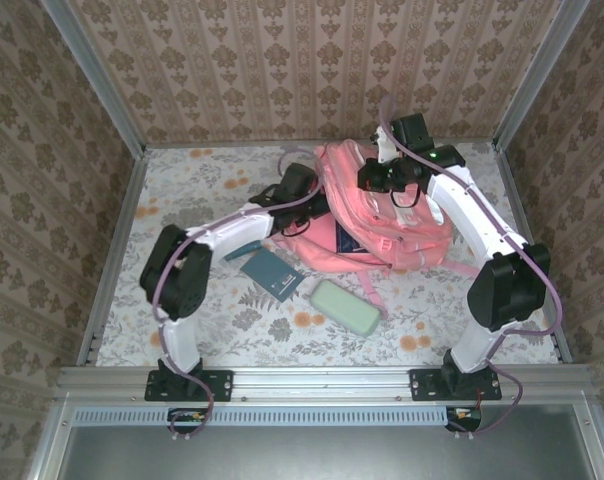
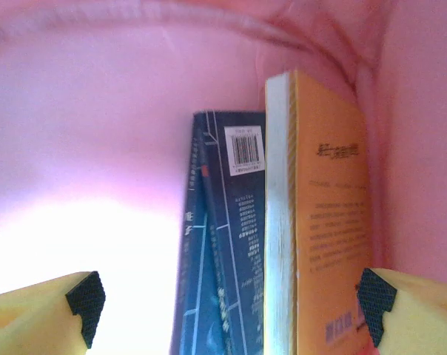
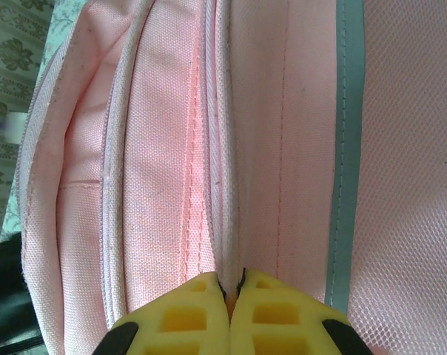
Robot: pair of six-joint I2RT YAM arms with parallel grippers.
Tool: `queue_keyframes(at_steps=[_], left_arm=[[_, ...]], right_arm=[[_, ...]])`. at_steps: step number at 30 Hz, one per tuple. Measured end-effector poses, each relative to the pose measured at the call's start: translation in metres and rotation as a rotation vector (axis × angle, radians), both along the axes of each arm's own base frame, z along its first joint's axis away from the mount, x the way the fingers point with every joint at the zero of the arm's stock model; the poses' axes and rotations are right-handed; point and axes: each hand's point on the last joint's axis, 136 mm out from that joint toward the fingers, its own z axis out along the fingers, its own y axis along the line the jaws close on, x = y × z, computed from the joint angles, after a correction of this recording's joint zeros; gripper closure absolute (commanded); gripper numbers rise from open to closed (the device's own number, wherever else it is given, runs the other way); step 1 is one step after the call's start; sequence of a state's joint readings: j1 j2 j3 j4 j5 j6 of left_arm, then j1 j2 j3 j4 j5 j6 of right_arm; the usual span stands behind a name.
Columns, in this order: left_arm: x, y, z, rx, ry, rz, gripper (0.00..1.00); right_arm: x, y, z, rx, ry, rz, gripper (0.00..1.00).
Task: Pack the student bag
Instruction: Close the student bag at the center of the table, then pick up the book at the center of the table.
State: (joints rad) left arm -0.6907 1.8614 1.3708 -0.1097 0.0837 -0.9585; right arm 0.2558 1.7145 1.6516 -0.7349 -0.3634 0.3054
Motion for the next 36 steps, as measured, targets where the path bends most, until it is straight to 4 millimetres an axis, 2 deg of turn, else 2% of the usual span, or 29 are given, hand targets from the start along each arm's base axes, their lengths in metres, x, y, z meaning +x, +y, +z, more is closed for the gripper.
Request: queue_keyframes(at_steps=[2, 3, 5, 8, 12, 15, 19, 24, 29, 33, 36], left_arm=[[-0.008, 0.021, 0.024, 0.014, -0.037, 0.010, 0.06], [-0.012, 0.030, 0.032, 0.020, -0.048, 0.016, 0.06], [-0.021, 0.053, 0.047, 0.030, -0.070, 0.032, 0.07], [-0.031, 0.092, 0.054, 0.056, -0.079, 0.069, 0.08], [-0.046, 0.141, 0.042, 0.121, -0.054, 0.111, 0.11], [-0.059, 0.174, 0.026, 0.168, -0.014, 0.132, 0.15], [-0.076, 0.204, 0.002, 0.199, 0.041, 0.140, 0.20], [-0.090, 0.215, -0.025, 0.201, 0.108, 0.101, 0.27], [-0.092, 0.210, -0.047, 0.181, 0.157, 0.045, 0.29], [-0.087, 0.208, -0.069, 0.182, 0.201, 0.015, 0.30], [-0.083, 0.208, -0.082, 0.185, 0.223, 0.006, 0.30]], right_arm=[[-0.001, -0.002, -0.006, -0.013, 0.003, 0.007, 0.91], [-0.002, -0.003, -0.008, -0.022, 0.001, 0.009, 0.84], [-0.002, -0.005, -0.012, -0.042, -0.005, 0.017, 0.62], [-0.003, -0.011, -0.023, -0.086, 0.003, 0.006, 0.51], [-0.008, -0.014, -0.037, -0.167, 0.010, -0.015, 0.49], [-0.019, -0.007, -0.041, -0.223, 0.003, -0.024, 0.49], [-0.045, 0.024, -0.041, -0.263, -0.027, 0.012, 0.51], [-0.090, 0.071, -0.055, -0.241, -0.012, 0.091, 0.56], [-0.135, 0.116, -0.090, -0.207, 0.051, 0.161, 0.57], [-0.156, 0.153, -0.117, -0.168, 0.110, 0.199, 0.55], [-0.164, 0.168, -0.142, -0.143, 0.169, 0.190, 0.54]])
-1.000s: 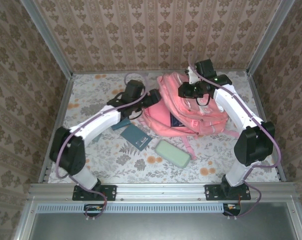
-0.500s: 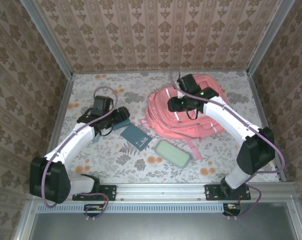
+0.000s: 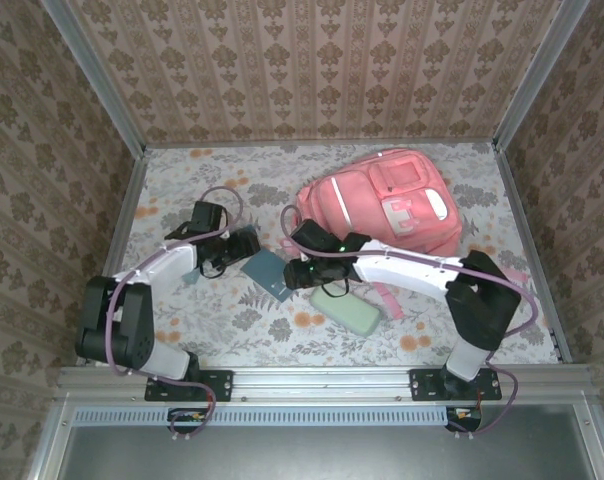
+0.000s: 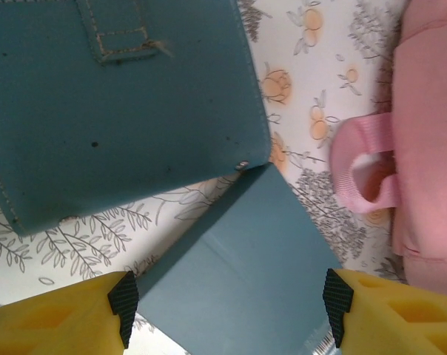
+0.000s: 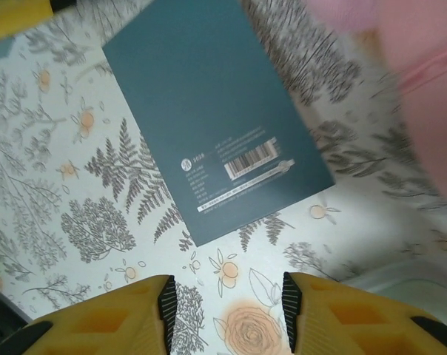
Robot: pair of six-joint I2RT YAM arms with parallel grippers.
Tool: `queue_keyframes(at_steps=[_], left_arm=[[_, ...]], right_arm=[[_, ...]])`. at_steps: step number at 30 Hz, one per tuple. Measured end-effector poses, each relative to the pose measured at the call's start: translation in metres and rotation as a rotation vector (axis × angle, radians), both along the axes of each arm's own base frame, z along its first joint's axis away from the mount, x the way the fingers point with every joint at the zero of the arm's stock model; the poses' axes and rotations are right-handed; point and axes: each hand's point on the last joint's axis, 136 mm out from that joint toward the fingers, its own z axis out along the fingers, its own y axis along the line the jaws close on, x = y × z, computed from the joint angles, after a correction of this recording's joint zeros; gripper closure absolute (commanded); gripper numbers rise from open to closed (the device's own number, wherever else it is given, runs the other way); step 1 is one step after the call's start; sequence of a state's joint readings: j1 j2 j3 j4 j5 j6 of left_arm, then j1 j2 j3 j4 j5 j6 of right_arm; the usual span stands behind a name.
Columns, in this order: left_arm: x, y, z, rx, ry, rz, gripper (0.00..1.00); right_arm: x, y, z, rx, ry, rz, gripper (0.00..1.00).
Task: Pack the student bag
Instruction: Pick up the book at the center of the table.
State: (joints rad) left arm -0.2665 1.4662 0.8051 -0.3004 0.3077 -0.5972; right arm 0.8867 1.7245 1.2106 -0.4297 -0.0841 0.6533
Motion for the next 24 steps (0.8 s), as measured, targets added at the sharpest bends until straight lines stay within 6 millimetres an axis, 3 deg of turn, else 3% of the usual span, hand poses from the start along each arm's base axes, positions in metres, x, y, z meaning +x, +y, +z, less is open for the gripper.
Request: queue_keyframes(at_steps=[3, 8, 14, 18, 24], left_arm=[[0.003, -0.001, -0.011, -0.004, 0.017, -0.007, 0.31], [0.005, -0.004, -0.027, -0.016, 0.051, -0.020, 0.31], [0.005, -0.007, -0.029, -0.030, 0.055, -0.029, 0.32], [0.004, -0.010, -0.029, -0.038, 0.046, -0.037, 0.33], [-0.021, -0.012, -0.031, -0.059, 0.049, -0.039, 0.34]], right_arm=[[-0.003, 0.004, -0.023, 0.008, 0.057, -0.041, 0.54], [0.001, 0.012, -0.043, 0.032, 0.105, -0.095, 0.52], [0.002, 0.015, -0.064, 0.015, 0.159, -0.143, 0.51], [0.005, 0.013, -0.072, -0.007, 0.187, -0.181, 0.51], [0.010, 0.009, -0.071, -0.005, 0.195, -0.209, 0.54]])
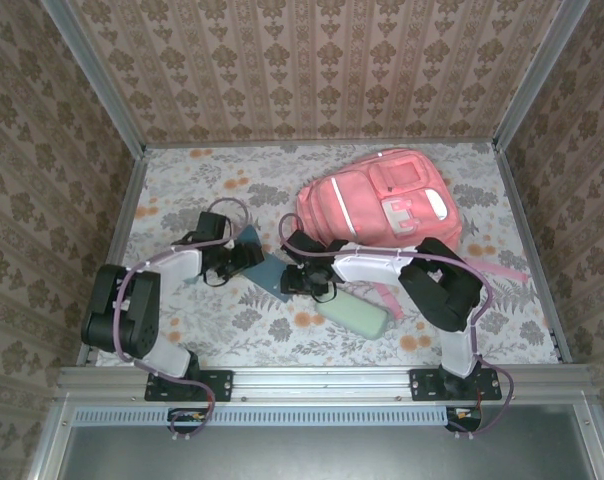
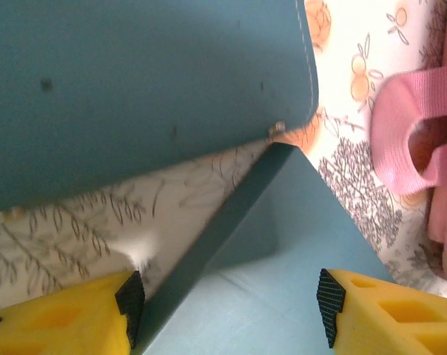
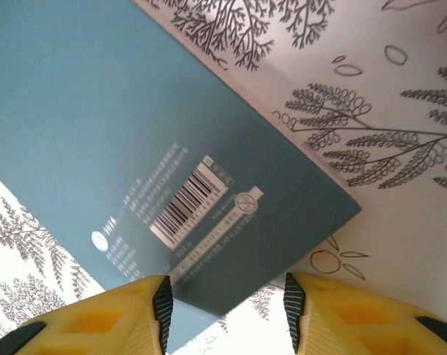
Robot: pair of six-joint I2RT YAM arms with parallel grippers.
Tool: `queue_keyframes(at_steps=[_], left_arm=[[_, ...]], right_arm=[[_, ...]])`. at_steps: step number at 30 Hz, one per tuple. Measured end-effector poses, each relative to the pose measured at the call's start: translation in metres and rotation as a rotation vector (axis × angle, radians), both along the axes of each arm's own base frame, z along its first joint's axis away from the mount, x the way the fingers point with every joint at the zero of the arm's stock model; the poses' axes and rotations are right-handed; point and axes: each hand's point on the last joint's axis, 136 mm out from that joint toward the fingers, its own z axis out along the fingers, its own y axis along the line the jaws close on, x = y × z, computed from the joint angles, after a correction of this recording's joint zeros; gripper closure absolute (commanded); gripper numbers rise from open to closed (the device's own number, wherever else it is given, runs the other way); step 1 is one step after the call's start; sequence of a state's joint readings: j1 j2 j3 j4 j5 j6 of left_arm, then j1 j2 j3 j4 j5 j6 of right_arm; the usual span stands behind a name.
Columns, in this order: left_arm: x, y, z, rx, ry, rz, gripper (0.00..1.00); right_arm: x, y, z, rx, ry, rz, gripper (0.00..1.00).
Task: Pack the student bag
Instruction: Pick up the book at the center of the table.
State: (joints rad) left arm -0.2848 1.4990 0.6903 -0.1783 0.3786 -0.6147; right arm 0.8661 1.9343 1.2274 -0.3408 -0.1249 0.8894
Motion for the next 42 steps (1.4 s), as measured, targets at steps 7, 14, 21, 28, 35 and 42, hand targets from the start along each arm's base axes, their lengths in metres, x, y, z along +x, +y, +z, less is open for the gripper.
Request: queue_keyframes(at_steps=[7, 14, 21, 28, 35, 42], left_arm=[[-0.039, -0.004, 0.007, -0.019, -0.003, 0.007, 0.34], [-0.051, -0.011, 0.014, -0.033, -0.024, 0.004, 0.33], [-0.049, -0.004, 0.004, 0.028, 0.017, 0.019, 0.33], [-0.048, -0.004, -0.007, 0.028, 0.050, 0.013, 0.36], [-0.046, -0.009, -0.005, -0.064, 0.047, 0.037, 0.40], [-0.050, -0.021, 0.006, -0.177, 0.028, 0.038, 0.43]], right_arm=[[0.017, -0.007, 0.001, -0.009, 0.006, -0.015, 0.55], [0.027, -0.012, 0.004, -0.017, -0.007, -0.015, 0.53], [0.025, -0.013, 0.003, -0.022, -0.001, -0.014, 0.56], [0.022, -0.012, -0.001, -0.024, 0.004, -0.012, 0.67], [0.023, -0.012, -0.002, -0.016, 0.002, -0.015, 0.72], [0.030, -0.023, -0.001, -0.037, -0.009, -0.041, 0.72]])
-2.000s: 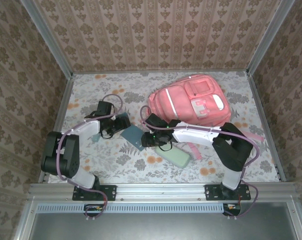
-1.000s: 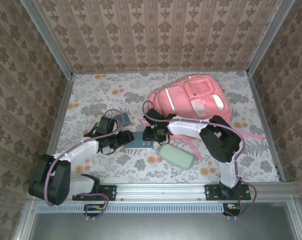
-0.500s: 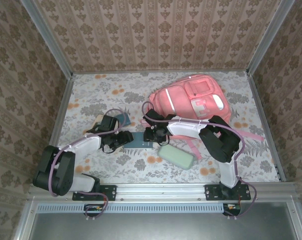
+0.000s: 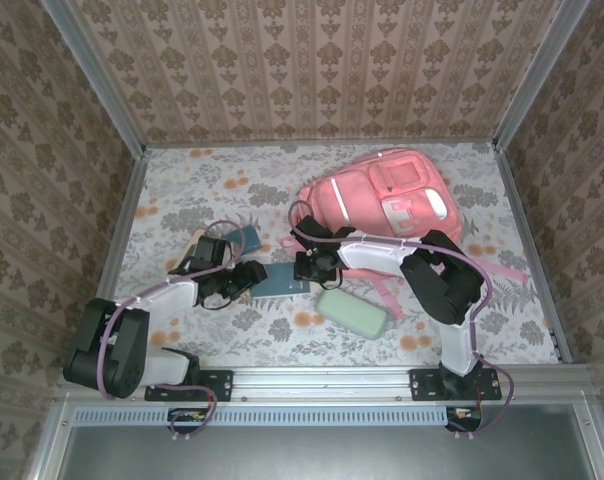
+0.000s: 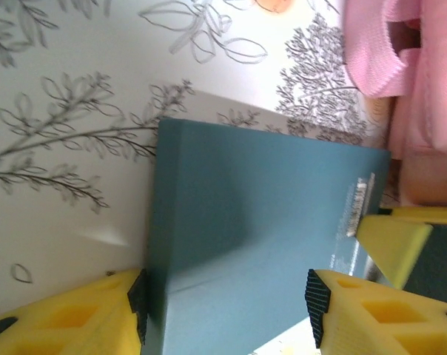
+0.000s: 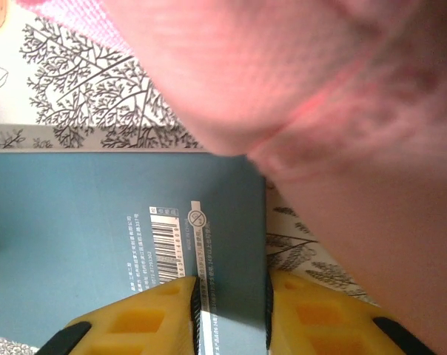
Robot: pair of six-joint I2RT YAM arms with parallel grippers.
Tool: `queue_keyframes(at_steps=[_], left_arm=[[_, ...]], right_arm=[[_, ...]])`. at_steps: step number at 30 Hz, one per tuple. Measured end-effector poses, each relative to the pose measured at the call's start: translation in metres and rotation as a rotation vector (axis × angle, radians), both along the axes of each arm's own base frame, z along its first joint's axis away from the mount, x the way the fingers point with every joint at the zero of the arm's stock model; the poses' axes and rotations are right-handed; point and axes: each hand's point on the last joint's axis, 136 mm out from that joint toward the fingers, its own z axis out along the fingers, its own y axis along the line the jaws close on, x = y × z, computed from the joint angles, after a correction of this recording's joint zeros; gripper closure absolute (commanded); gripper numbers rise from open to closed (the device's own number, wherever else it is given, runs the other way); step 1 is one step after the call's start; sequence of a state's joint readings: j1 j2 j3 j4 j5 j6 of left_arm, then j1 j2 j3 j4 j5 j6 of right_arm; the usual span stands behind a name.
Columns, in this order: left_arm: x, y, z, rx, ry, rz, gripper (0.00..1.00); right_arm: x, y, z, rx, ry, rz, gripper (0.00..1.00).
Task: Pack the student bag
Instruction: Pick up the book at the center of the table.
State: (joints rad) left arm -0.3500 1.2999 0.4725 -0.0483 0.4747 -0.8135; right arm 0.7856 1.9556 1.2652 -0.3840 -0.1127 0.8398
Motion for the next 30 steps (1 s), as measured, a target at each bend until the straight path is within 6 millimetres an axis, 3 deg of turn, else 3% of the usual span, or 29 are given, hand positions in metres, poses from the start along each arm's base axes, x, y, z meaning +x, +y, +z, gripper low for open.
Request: queue_keyframes(at_steps=[14, 20, 28, 30], left_arm=[[0.004, -0.019, 0.024, -0.162, -0.042, -0.009, 0.51], [0.002, -0.040, 0.049, -0.299, -0.089, -0.104, 0.56], [-0.001, -0.035, 0.044, -0.261, -0.071, -0.105, 0.91], [-0.004, -0.032, 0.043, -0.248, -0.062, -0.101, 0.95]], right_arm=[[0.003, -0.016, 0.004, -0.023, -0.020, -0.032, 0.72], [-0.001, 0.002, 0.008, 0.039, -0.038, 0.004, 0.72], [-0.002, 0.003, 0.010, 0.042, -0.043, 0.015, 0.65], [-0.004, 0.000, 0.010, 0.025, -0.042, 0.032, 0.60]])
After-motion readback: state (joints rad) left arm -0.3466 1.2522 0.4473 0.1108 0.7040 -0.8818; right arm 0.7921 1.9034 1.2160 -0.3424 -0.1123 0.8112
